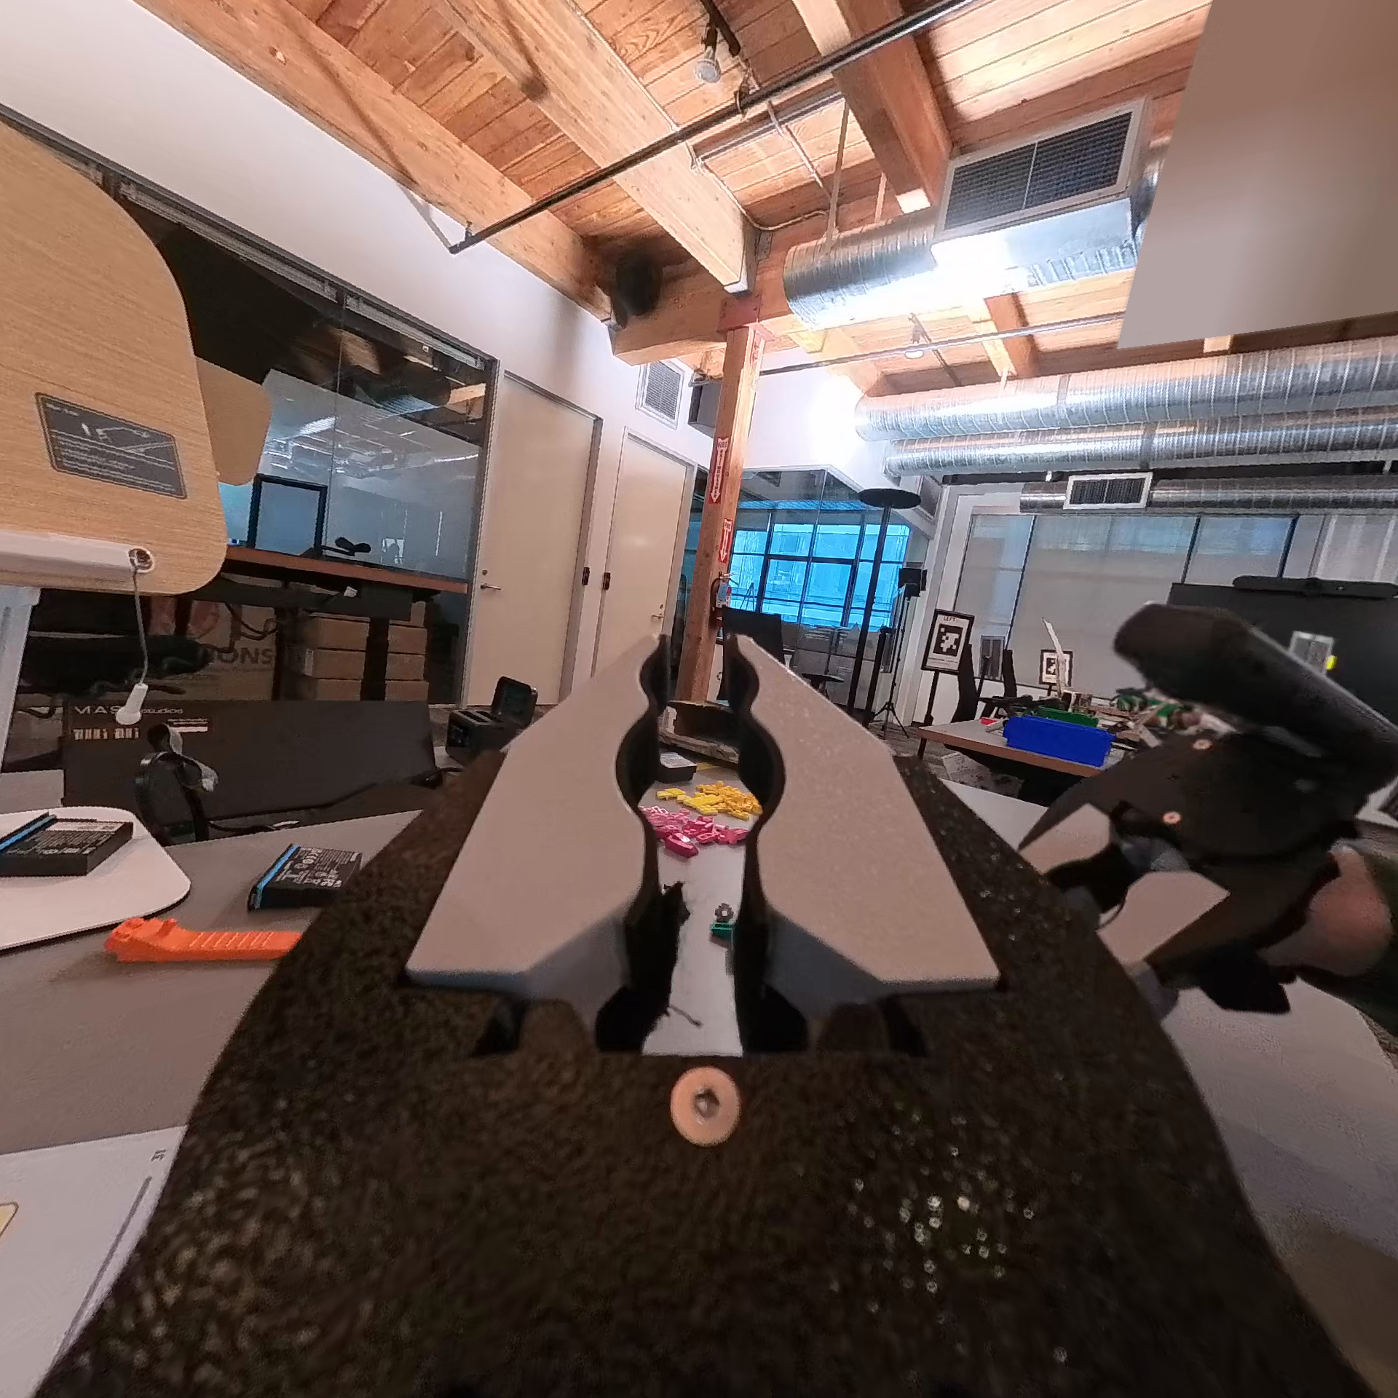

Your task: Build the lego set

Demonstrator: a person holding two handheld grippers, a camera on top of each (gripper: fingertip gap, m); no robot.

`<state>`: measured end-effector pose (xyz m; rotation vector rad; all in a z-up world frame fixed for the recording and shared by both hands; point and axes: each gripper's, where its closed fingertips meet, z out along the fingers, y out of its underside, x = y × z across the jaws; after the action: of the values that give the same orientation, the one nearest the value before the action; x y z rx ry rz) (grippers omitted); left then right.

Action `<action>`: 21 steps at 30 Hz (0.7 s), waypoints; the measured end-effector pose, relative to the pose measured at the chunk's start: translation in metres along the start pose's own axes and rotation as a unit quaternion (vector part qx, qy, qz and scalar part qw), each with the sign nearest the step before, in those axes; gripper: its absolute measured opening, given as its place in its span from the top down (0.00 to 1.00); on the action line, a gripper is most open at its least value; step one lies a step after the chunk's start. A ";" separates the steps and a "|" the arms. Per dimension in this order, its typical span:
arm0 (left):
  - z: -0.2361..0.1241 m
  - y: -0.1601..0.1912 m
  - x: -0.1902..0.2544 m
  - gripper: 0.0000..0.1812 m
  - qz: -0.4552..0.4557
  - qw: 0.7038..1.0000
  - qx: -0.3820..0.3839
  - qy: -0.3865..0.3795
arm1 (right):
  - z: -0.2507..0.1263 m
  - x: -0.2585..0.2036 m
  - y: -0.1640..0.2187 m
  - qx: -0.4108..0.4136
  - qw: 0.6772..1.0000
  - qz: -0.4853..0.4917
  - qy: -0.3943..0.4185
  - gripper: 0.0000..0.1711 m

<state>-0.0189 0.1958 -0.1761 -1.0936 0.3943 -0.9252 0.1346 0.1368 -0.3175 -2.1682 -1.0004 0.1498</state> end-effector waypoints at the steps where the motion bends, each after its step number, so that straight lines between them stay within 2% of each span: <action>1: 0.000 0.000 0.000 0.94 0.001 1.000 0.000 0.000 | -0.004 0.007 -0.005 0.026 0.999 0.002 0.026 0.83; 7: 0.001 0.002 0.004 0.94 0.006 1.000 -0.004 0.006 | -0.028 0.025 -0.039 0.173 0.980 0.027 0.095 0.86; 13: 0.002 0.005 0.006 0.94 0.010 1.000 -0.014 0.011 | -0.046 0.056 -0.050 0.309 0.931 0.056 0.188 0.89; 17: 0.002 0.006 0.006 0.94 0.008 1.000 -0.015 0.010 | -0.047 0.067 -0.039 0.350 0.903 0.056 0.243 0.91; 21: 0.003 0.007 0.007 0.94 0.010 1.000 -0.016 0.013 | -0.047 0.064 -0.041 0.357 0.902 0.051 0.236 0.92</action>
<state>-0.0097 0.1924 -0.1795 -1.1054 0.4412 -0.9181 0.1712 0.1721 -0.2440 -1.4673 -0.4448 0.0240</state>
